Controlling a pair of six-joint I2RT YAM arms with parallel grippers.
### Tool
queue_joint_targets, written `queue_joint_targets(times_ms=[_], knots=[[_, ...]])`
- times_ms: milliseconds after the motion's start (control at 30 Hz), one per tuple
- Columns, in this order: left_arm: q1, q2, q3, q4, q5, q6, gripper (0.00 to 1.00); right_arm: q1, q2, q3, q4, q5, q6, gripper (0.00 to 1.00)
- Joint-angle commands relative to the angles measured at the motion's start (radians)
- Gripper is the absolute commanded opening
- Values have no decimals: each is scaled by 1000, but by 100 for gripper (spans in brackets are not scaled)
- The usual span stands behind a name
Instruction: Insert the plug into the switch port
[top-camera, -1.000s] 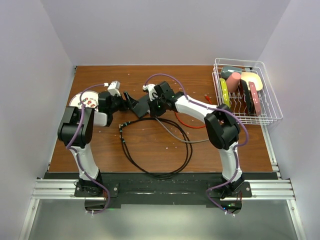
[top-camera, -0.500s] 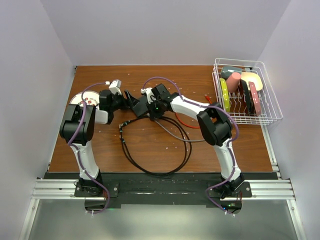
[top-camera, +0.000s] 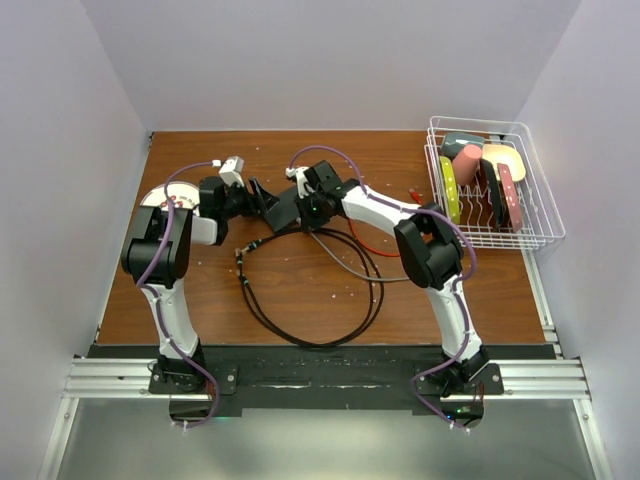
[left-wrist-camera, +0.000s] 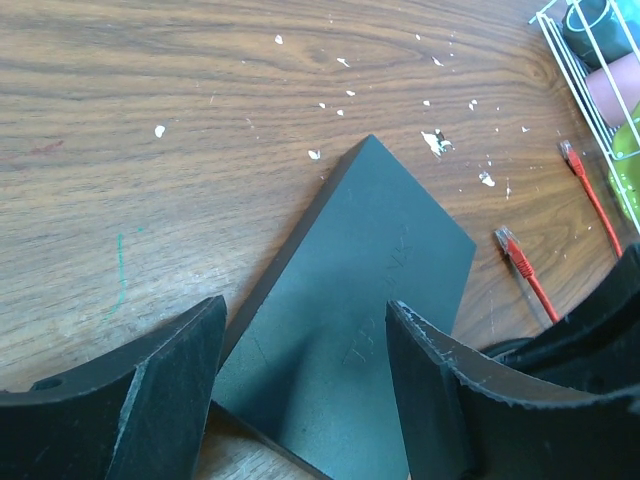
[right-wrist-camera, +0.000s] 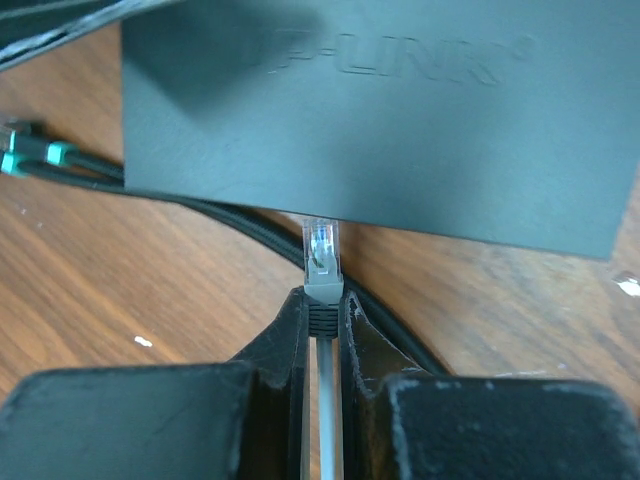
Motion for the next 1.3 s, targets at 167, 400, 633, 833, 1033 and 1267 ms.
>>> queue_joint_targets(times_ms=[167,400,633,833,1033,1267], knots=[[-2,-23,-16,28,13,-13,68,-16,-55,-32,4,36,20,0],[0,-24,1,22,-16,-20,69,-26,-47,26,-43,60,-3,0],[3,-2,61,-24,-55,4,69,-54,-12,86,-105,73,-37,0],[3,44,81,-18,-45,-8,69,-62,29,135,-163,49,-53,0],[3,49,82,-18,-30,-19,68,-62,43,129,-177,48,-67,0],[1,64,85,0,-3,-28,68,-62,72,136,-166,22,-69,0]])
